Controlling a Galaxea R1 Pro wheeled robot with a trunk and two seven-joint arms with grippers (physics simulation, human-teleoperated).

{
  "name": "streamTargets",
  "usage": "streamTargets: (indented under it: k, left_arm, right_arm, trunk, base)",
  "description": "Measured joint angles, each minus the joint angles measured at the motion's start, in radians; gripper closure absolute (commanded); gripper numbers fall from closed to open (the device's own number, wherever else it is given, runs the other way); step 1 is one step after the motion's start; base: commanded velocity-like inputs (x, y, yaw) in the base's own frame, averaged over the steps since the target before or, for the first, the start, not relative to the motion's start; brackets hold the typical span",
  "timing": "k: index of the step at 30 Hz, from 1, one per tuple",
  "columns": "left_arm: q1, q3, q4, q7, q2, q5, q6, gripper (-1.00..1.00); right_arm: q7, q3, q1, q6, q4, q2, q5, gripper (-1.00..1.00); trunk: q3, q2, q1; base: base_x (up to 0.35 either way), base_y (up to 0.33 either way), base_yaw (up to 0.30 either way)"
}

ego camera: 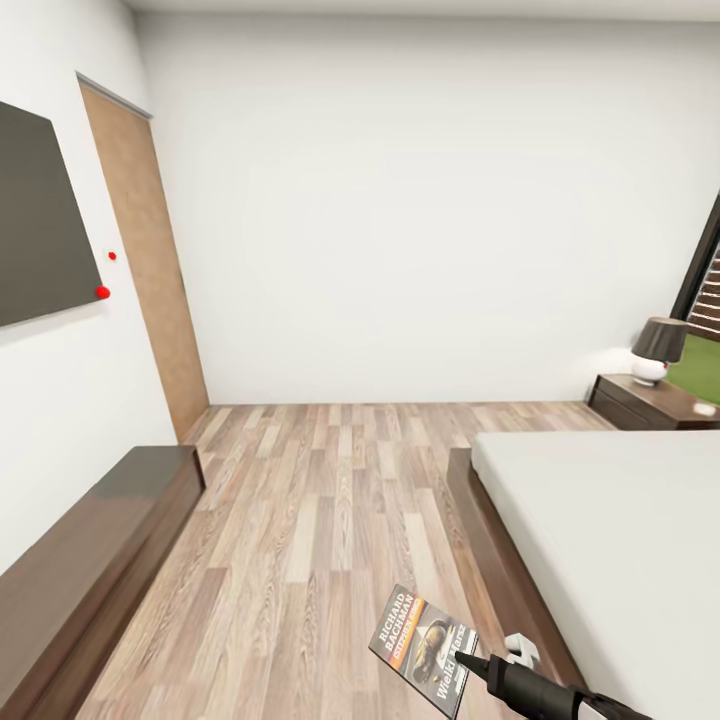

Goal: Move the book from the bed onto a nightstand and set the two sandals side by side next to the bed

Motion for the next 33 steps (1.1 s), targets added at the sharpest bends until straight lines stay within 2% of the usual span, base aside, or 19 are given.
streamTargets:
  k: [33]
  left_arm:
    - [0.000,0.000,0.001,0.000,0.000,0.000,0.000,-1.00]
  right_arm:
    - [-0.001,0.000,0.000,-0.001,0.000,0.000,0.000,1.00]
  trunk:
    - [-0.001,0.000,0.000]
  base:
    - [0.258,0.000,0.000]
